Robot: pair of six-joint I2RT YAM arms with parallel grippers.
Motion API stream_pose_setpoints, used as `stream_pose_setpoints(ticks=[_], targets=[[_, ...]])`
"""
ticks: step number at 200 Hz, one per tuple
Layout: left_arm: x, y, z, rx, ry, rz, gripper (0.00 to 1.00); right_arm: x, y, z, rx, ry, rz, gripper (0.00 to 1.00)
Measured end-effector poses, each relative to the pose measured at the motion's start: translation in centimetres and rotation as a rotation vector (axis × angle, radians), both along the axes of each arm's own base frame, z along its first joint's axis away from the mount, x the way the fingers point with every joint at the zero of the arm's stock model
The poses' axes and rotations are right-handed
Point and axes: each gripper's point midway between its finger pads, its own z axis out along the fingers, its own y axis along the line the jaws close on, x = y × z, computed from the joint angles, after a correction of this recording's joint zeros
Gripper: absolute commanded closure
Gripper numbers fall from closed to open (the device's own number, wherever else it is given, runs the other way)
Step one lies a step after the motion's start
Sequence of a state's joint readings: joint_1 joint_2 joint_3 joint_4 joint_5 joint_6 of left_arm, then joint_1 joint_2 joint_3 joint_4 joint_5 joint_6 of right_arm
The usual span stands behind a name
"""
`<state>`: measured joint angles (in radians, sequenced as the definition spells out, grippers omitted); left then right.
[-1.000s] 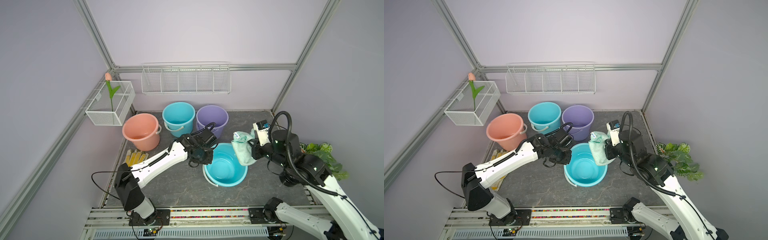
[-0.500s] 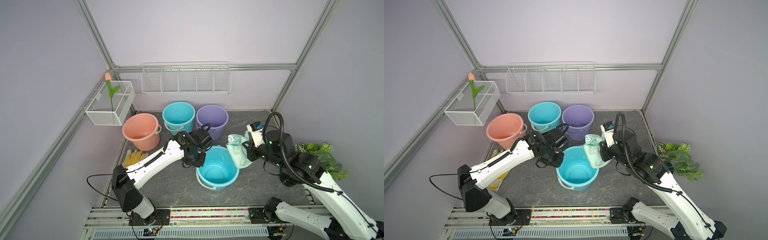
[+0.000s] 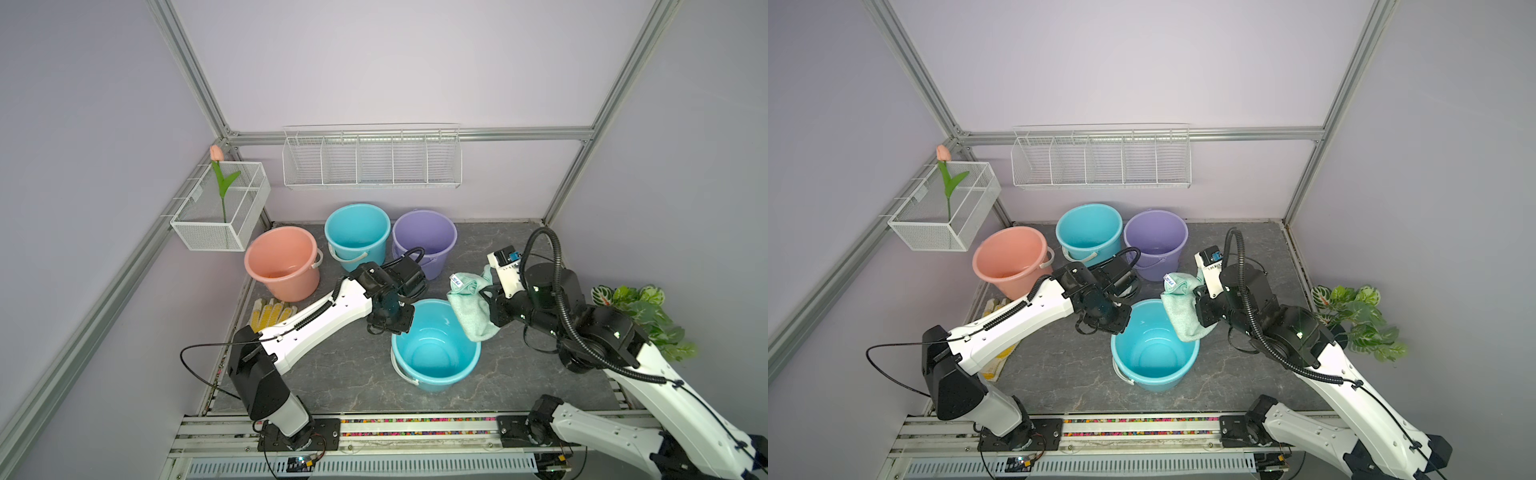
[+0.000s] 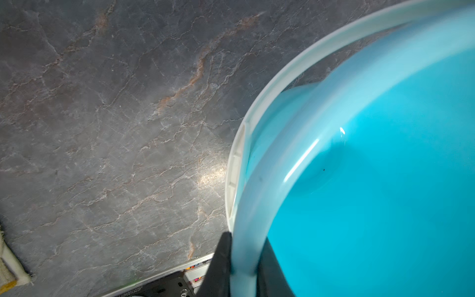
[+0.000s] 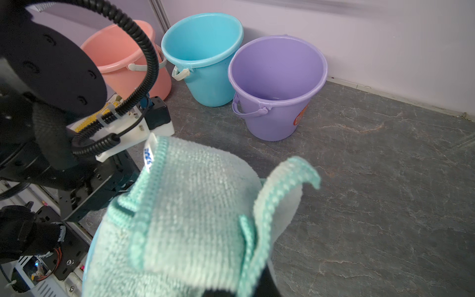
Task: Wipe the inside of the bucket with a cloth
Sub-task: Wipe the dirt from the inside of the bucket.
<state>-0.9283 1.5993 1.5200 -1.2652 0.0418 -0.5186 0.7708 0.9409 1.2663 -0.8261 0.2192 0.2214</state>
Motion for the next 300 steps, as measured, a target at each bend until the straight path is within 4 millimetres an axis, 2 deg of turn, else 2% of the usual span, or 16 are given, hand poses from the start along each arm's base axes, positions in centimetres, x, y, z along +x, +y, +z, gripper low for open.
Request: stream_pose_setpoints(ticks=[59,96,131,173,228,300], targets=[[0.0,-0.3,-0.4,-0.007,0.006,0.001,0.82,-0.2,0.4,-0.5,-0.011,0.011,0.017,0.93],[0.1,-0.4,-0.4,-0.011,0.001,-0.002,1.00,-0.2,0.7,-0.8,-0.018,0.018,0.023,0.93],[0.3,-0.4,-0.3,-0.011,-0.011,0.003,1.00,-0.3,1.5,-1.5,-0.039,0.031,0.060,0.93],[1.0,-0.5,0.8,-0.045,-0.070,0.005,1.00,-0.5,3.0,-3.7,-0.103,0.030,0.146,0.93],[1.5,0.1,3.7,-0.163,-0.219,-0.004,1.00,-1.2,5.7,-7.3,-0.242,-0.084,0.403,0.92],[1.1,1.0,4.1,-0.239,-0.306,-0.016,1.00,-2.1,9.8,-11.3,-0.505,-0.376,0.853,0.93]])
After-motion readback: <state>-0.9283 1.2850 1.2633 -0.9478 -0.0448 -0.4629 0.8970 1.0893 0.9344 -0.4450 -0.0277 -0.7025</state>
